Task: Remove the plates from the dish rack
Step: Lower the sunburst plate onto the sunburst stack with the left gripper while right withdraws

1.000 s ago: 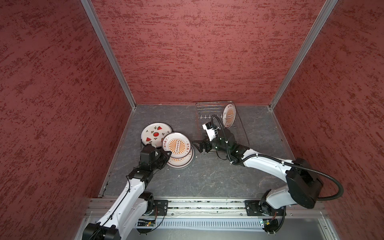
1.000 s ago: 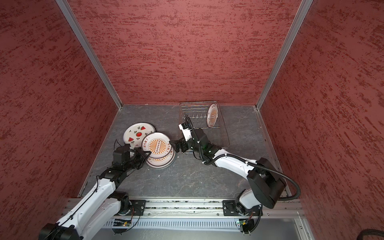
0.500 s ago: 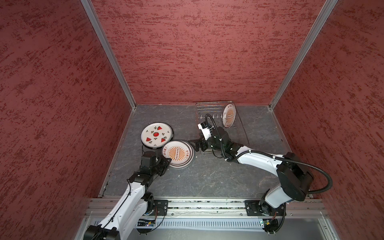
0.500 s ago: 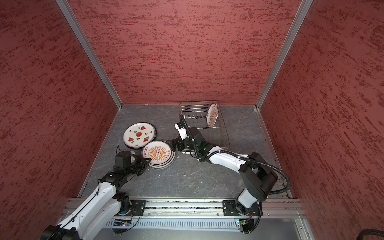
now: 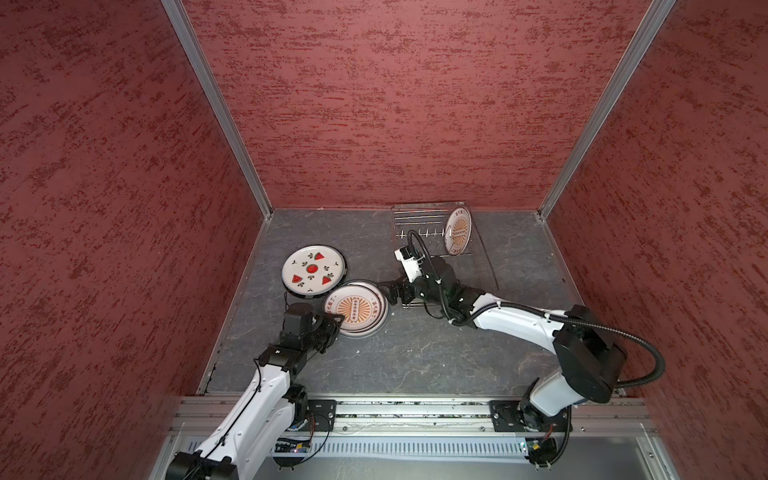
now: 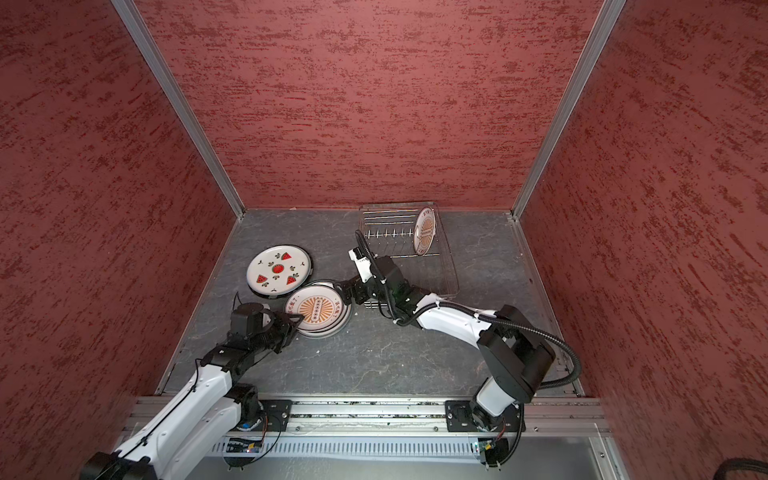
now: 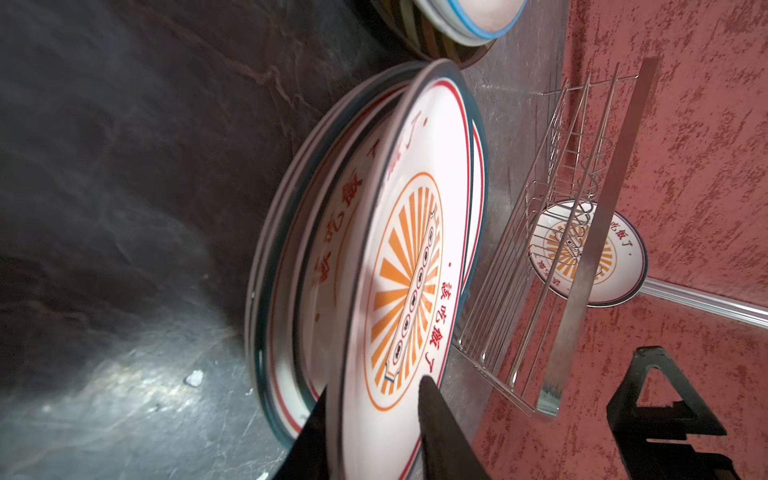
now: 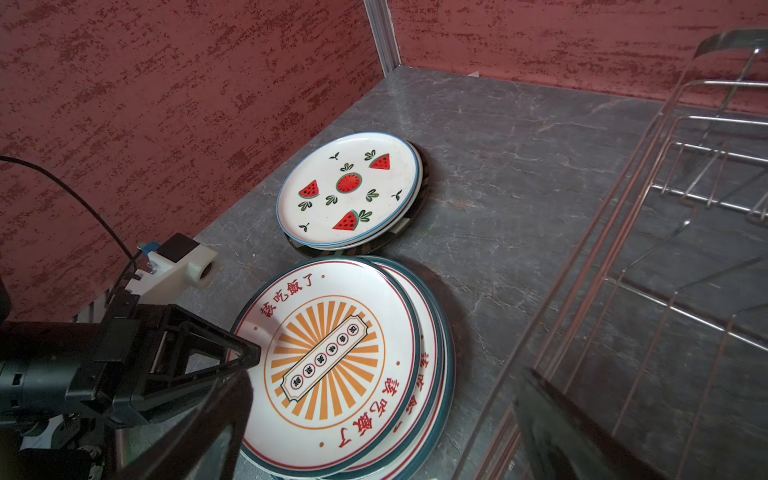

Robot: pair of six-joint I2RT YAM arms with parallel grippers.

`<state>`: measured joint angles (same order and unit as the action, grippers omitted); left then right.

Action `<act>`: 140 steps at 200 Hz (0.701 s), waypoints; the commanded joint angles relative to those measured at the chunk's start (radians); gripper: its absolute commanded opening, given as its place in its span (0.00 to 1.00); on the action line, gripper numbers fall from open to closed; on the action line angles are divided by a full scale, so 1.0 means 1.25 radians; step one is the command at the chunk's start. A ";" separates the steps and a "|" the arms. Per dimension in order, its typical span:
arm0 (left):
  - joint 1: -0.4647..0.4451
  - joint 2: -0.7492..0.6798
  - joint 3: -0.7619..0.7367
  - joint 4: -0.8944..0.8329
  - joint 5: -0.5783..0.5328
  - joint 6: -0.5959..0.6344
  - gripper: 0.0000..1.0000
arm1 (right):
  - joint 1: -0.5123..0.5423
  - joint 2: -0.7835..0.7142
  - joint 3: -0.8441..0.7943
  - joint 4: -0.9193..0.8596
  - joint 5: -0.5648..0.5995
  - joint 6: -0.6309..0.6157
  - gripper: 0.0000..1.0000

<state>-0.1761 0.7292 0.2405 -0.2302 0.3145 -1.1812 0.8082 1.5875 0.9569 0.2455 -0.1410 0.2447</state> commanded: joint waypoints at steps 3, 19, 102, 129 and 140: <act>-0.007 -0.005 0.009 -0.010 -0.020 -0.003 0.36 | 0.004 -0.024 -0.003 0.007 0.023 -0.015 0.99; -0.014 -0.004 0.007 -0.011 -0.033 -0.014 0.43 | 0.004 -0.024 -0.006 0.010 0.024 -0.014 0.99; -0.115 0.008 0.040 -0.046 -0.151 -0.030 0.65 | 0.004 -0.022 -0.015 0.009 0.033 -0.012 0.99; -0.119 0.025 0.043 -0.038 -0.159 -0.029 0.68 | 0.004 -0.022 -0.015 0.009 0.036 -0.012 0.99; -0.126 0.033 0.044 -0.028 -0.159 -0.031 0.68 | 0.004 -0.023 -0.017 0.009 0.039 -0.012 0.99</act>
<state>-0.3206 0.7521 0.2752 -0.2726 0.1486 -1.2171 0.8082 1.5856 0.9470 0.2443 -0.1215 0.2451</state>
